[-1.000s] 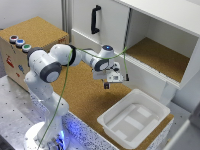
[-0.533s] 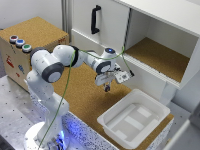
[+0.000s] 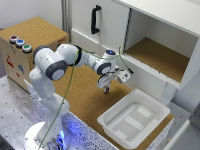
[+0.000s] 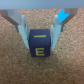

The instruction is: Grasp the purple block, then rotate it left

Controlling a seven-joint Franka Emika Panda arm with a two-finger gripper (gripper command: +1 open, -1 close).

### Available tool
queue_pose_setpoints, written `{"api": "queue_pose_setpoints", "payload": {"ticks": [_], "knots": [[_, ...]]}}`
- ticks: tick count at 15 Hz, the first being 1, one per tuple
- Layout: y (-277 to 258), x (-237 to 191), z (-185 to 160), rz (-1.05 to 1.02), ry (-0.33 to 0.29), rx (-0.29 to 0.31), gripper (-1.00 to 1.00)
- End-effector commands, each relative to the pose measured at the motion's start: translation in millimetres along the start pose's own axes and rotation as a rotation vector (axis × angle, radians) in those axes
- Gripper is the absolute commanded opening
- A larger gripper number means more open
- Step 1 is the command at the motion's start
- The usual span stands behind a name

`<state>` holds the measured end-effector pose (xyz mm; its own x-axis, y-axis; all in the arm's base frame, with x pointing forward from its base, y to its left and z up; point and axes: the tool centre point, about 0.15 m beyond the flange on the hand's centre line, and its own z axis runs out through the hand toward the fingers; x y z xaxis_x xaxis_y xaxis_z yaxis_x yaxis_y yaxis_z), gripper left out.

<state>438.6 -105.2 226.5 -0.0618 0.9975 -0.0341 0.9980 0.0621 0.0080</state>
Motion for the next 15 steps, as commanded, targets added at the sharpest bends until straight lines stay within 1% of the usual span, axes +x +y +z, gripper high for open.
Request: {"api": "queue_pose_setpoints", "payload": {"ticks": [1,3,5,6,7,8,10,12,13,14,15], "knots": [[2,-2,-45,-0.03,0.078,0.059,1.0],[-16,0,-67,-0.028,0.116,0.064,1.0],[-34,5,-81,-0.01,0.148,0.073,1.0],[-43,9,-84,0.02,0.158,0.085,1.0],[-51,16,-85,0.085,0.15,0.097,1.0],[-55,23,-83,0.161,0.132,0.101,1.0],[-58,31,-80,0.402,0.128,0.147,1.0],[-65,35,-79,0.615,0.146,0.168,1.0],[-67,37,-78,0.726,0.115,0.146,1.0],[-68,37,-77,0.862,0.099,0.137,1.0],[-70,33,-79,0.975,0.104,0.124,1.0]]}}
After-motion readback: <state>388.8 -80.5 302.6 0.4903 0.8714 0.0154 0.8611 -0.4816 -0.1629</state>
